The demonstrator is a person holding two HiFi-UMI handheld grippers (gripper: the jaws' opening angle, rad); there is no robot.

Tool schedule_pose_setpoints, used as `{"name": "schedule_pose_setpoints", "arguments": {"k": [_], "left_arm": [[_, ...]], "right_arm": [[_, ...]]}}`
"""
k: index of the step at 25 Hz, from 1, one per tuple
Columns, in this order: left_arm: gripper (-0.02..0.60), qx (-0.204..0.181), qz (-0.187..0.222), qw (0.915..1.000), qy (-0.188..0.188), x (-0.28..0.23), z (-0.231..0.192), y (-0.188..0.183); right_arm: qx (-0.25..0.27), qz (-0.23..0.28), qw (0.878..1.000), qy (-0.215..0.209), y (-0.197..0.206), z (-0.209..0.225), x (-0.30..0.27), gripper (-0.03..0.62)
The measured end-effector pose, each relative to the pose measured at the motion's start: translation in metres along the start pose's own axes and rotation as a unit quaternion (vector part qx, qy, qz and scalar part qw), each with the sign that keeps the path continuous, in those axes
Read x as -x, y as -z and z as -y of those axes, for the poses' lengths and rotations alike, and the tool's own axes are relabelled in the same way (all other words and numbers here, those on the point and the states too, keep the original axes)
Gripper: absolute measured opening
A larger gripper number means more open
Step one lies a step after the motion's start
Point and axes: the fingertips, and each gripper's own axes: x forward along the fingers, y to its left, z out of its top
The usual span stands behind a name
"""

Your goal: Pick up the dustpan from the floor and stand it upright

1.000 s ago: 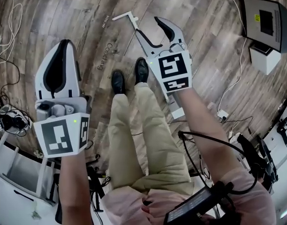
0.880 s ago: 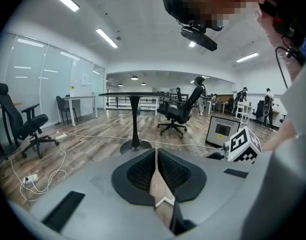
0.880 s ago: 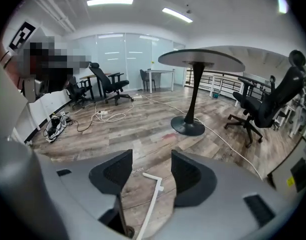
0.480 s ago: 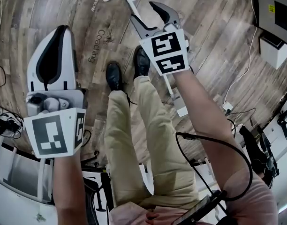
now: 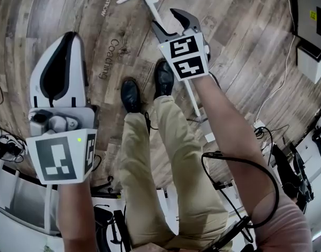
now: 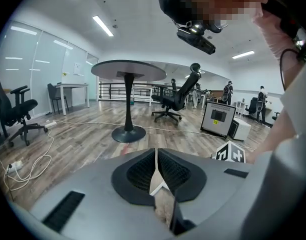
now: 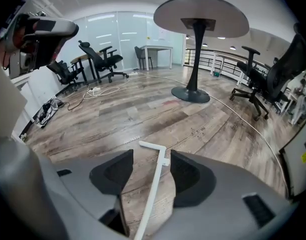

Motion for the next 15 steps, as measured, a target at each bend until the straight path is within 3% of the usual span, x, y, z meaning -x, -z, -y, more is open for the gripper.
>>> {"name": "schedule_pose_setpoints", "arguments": {"k": [15], "left_arm": [[0.025, -0.002, -0.002, 1.0000, -0.001, -0.027, -0.012, 0.042]], "right_arm": [[-0.003, -0.046, 0.999, -0.003, 0.050, 0.002, -0.060, 0.219]]}}
